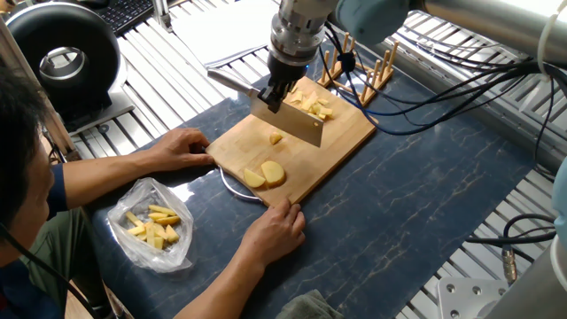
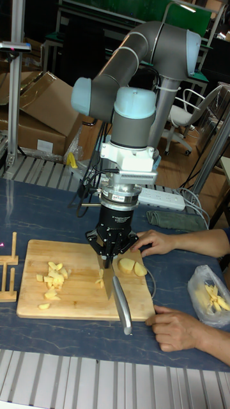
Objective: Chop the potatoes
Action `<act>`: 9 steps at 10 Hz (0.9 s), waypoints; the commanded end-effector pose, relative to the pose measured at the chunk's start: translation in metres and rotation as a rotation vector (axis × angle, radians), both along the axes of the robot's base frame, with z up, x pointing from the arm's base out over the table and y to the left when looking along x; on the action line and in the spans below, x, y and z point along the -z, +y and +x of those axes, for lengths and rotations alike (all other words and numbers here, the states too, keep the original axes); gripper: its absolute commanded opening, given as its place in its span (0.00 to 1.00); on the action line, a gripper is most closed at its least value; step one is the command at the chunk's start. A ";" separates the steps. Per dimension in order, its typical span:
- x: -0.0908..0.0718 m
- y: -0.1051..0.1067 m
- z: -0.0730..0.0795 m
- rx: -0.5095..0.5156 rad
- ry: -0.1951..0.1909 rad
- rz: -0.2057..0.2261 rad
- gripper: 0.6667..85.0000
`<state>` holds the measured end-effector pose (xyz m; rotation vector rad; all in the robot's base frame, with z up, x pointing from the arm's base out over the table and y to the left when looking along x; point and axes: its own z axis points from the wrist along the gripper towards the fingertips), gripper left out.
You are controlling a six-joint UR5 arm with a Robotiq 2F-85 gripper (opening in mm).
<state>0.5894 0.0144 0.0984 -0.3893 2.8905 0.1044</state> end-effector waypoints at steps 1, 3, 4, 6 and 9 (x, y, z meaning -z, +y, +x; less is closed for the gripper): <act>-0.011 -0.013 -0.001 -0.045 0.007 0.017 0.00; -0.017 -0.014 -0.002 -0.037 0.026 0.007 0.00; -0.016 -0.002 -0.004 0.005 0.028 0.023 0.00; -0.012 0.008 -0.004 0.033 0.020 0.029 0.00; 0.003 0.012 0.006 0.042 -0.010 0.026 0.00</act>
